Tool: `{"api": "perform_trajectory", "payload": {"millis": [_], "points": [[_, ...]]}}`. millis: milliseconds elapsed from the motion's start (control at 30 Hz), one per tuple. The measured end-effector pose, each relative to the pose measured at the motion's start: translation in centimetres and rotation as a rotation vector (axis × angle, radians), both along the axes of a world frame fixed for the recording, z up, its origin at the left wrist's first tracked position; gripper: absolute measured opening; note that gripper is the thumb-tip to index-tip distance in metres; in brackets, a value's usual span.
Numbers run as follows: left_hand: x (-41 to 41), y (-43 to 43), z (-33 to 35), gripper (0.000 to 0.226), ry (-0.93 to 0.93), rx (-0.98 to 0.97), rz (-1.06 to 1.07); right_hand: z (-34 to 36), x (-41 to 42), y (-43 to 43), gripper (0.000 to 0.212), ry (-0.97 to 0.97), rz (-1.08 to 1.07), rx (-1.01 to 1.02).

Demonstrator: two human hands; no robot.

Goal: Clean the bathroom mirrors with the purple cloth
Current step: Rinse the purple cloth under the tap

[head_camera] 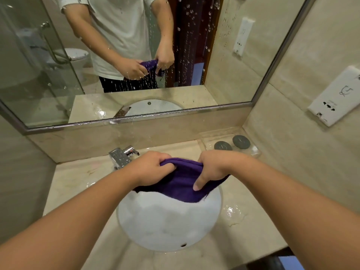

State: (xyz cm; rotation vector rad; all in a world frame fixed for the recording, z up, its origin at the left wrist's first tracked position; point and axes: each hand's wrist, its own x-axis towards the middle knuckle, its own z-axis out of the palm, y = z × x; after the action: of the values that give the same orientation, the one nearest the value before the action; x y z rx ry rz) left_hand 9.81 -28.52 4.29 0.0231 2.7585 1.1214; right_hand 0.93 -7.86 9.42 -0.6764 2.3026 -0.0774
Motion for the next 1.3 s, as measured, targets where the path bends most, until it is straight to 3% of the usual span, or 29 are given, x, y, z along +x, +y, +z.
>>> {"api": "perform_trajectory", "payload": {"millis": [100,167,233,333,400,533,800,933,1067,1167,1200,1300], "points": [[-0.2,-0.1,0.9,0.04,-0.007,-0.027,0.028,-0.9,0.3,-0.2,0.03,-0.002,-0.082,-0.117],[-0.2,0.2,1.7,0.044,0.021,0.008,0.025,-1.4,0.9,-0.5,0.028,-0.053,-0.13,-0.265],[-0.2,0.5,2.6,0.038,0.044,0.061,0.002,-1.6,1.9,-1.0,0.035,-0.193,-0.16,-0.494],[-0.5,1.1,3.9,0.034,0.093,0.09,-0.043,-2.0,3.4,-2.2,0.069,-0.271,-0.187,-0.777],[-0.8,1.1,4.4,0.037,0.099,0.069,-0.06,-2.3,3.7,-3.1,0.067,-0.261,-0.239,-0.844],[-1.1,0.0,5.0,0.046,0.1,-0.053,-0.022,-2.0,3.6,-3.1,0.023,-0.256,-0.258,-0.774],[-0.8,-3.2,3.8,0.053,0.004,-0.227,0.059,0.3,1.8,-1.9,0.029,-0.111,-0.188,-0.478],[0.6,-3.3,3.0,0.047,-0.204,0.078,0.072,1.5,0.7,-1.5,0.01,-0.09,-0.22,-0.438],[1.7,-2.1,2.1,0.044,-0.378,0.397,0.018,2.1,0.6,-2.4,0.01,-0.126,-0.278,-0.515],[2.2,-1.5,1.3,0.034,-0.372,0.39,0.037,2.1,0.7,-3.1,0.016,-0.199,-0.375,-0.584],[2.4,-1.3,0.9,0.03,-0.392,0.475,0.101,2.0,0.8,-3.3,0.016,-0.213,-0.412,-0.603],[2.6,-0.9,0.0,0.014,-0.565,1.007,0.302,1.3,0.7,-4.1,0.02,-0.228,-0.573,-0.685]]}}
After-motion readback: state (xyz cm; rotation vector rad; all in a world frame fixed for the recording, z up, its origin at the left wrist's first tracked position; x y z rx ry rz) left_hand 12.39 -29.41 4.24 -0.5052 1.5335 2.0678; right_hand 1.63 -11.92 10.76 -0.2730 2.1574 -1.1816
